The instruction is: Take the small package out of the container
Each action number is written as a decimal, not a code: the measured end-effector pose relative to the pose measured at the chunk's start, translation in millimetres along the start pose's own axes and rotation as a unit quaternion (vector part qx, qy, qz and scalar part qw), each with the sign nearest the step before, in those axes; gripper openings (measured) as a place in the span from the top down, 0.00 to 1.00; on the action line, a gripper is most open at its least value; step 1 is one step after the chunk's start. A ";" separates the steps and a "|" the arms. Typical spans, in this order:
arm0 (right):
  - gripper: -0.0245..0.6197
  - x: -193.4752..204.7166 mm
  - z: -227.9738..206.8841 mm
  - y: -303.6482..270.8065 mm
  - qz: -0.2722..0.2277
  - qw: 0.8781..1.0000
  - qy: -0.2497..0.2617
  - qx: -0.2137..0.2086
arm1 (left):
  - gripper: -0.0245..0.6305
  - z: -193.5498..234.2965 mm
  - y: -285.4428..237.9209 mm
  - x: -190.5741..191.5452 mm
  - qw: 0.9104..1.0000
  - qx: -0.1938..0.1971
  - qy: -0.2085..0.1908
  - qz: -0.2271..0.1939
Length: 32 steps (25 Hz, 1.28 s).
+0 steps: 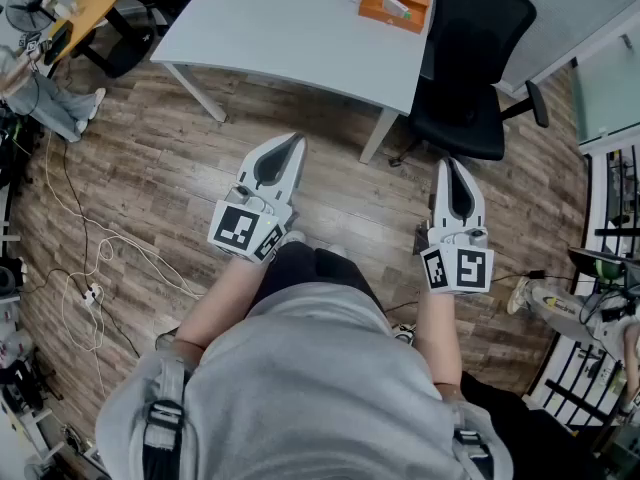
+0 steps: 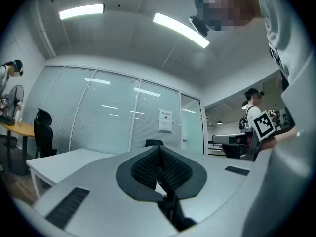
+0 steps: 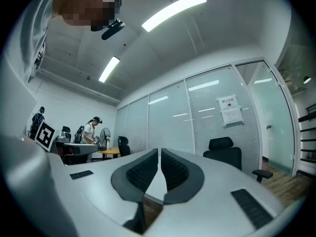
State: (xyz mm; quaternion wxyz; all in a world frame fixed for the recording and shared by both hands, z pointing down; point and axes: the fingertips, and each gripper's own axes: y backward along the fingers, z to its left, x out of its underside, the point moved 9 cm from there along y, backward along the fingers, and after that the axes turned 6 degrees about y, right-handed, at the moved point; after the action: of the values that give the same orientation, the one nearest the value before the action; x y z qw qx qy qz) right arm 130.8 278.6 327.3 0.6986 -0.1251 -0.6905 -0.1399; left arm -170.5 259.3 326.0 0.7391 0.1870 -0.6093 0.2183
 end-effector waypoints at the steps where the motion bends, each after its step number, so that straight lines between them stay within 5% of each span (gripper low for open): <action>1: 0.87 -1.0 -2.3 -0.4 -0.001 1.000 0.001 -0.001 | 0.93 -1.0 -3.1 -0.5 1.000 0.000 -0.001 0.002; 17: 0.87 -4.2 -45.6 -28.8 -0.049 0.998 -0.040 0.005 | 0.93 11.2 -55.8 -3.7 1.000 -0.011 -0.014 -0.006; 26: 0.87 0.7 -89.5 -102.9 -0.045 0.998 -0.040 0.016 | 0.93 59.1 -149.3 -6.1 1.000 -0.007 -0.005 -0.011; 32: 0.87 -35.1 -82.4 -162.0 -0.044 0.998 -0.026 0.028 | 0.93 105.0 -188.1 -41.7 1.000 0.015 0.006 -0.017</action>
State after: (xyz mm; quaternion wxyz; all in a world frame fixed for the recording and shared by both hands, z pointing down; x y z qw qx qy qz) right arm 147.5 98.5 288.0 0.6768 -0.0782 -0.7169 -0.1479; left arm -159.7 41.4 302.9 0.7436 0.2073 -0.5978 0.2162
